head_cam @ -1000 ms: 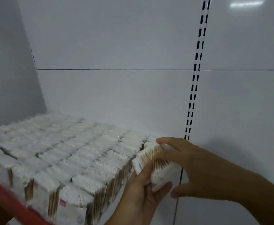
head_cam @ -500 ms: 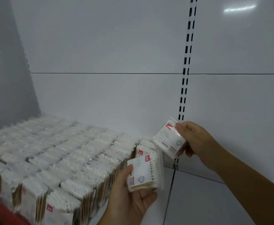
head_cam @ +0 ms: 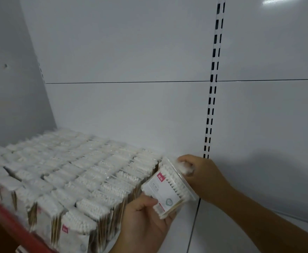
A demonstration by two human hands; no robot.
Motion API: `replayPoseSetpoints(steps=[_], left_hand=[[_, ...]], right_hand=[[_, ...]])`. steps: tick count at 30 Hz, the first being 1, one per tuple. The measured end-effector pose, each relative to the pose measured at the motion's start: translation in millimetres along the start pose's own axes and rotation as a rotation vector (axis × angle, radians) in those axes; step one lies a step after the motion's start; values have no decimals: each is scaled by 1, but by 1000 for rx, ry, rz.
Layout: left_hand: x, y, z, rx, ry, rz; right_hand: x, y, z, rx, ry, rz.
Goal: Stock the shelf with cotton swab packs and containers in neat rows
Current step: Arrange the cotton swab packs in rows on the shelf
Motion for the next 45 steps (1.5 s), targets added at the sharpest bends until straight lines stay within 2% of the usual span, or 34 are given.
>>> replayPoseSetpoints(steps=[2,4,5,8,9,10,12,13,15,19,21,24,27,36,39,42,45], left_hand=[[2,0,1,2,9,-31],[6,-3,2,11,24,-78],[7,-6,3,24,23,-104],[10,-12,6,113,16,-165],[11,-14,7,135,27,-195],[12,-13,7,147,36,-220],[11,-6,8,160,36,-222],[9,-3,9,167,14,-210],[0,0,10,229,-91,-261],[-18,-4,-1,675,-258,-400],[-18,0,-2,759,-181,-439],[-6,7,2,723,-10,-578],[3,9,3,680,93,-548],[29,-9,0,676,44,-667],[24,-1,1,697,86,-659],[11,6,10,903,178,-602],[0,28,25,1319,305,-462]], right_hand=[[-7,17,-2,-337,-134,80],[-6,19,-4,-458,-145,129],[-3,12,-3,-411,-116,102],[16,-27,6,-49,34,-46],[20,-37,10,44,71,-14],[20,-40,15,56,72,78],[11,-32,26,-71,-5,258],[8,-26,30,-120,-61,274],[10,-23,31,-105,-88,194],[10,-18,24,-103,-158,39],[1,3,21,-216,-248,36],[-11,32,11,-334,-307,-23],[-15,40,-3,-360,-282,-77],[-16,52,-7,-309,-268,-47],[-14,48,-5,-309,-258,78],[-24,28,-6,-412,-269,151],[-51,-27,-16,-469,-193,114]])
Point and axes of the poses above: each hand's wrist, its own x-axis towards the middle knuckle, its own y-axis out of the palm, z = x × y, the point moved 1 cm from there along x, towards the middle knuckle, and after that the axes turned 10 degrees about -y, right-handed, at the moved point
